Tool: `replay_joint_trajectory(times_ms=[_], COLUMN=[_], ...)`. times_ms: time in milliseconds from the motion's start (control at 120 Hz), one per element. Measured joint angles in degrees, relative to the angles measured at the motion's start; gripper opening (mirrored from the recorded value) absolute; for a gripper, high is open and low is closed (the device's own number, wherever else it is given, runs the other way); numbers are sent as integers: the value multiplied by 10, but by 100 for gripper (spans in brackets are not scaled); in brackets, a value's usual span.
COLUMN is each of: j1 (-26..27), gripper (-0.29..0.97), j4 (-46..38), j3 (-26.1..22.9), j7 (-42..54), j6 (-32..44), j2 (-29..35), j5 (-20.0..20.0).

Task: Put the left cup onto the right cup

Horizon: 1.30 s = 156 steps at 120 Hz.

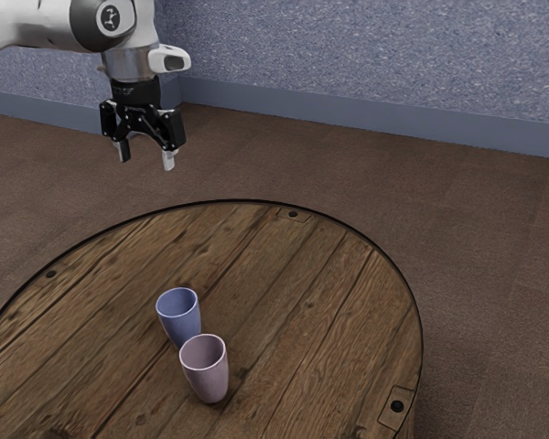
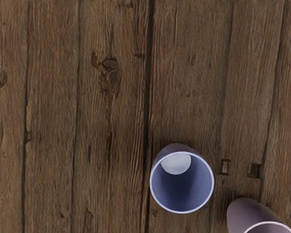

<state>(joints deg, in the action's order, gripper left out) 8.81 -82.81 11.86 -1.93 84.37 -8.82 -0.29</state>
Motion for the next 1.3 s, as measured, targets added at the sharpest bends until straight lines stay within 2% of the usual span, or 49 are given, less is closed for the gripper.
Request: replay_joint_trajectory(times_ms=[125, 208, 367, 825, 1100, 1300], j1=[0, 0, -1, 0, -1, -7], gripper=[68, 68, 68, 68, 68, 68], j4=[-4, -38, -124, -273, -386, -410], j3=[0, 1, 2, 2, 3, 3], j7=[-1, -2, -3, -6, -7, -7], j6=[3, 14, 61, 199, 264, 317], j2=[0, 3, 5, 5, 80, 91], j5=[-5, -8, -8, -9, -9, -4])
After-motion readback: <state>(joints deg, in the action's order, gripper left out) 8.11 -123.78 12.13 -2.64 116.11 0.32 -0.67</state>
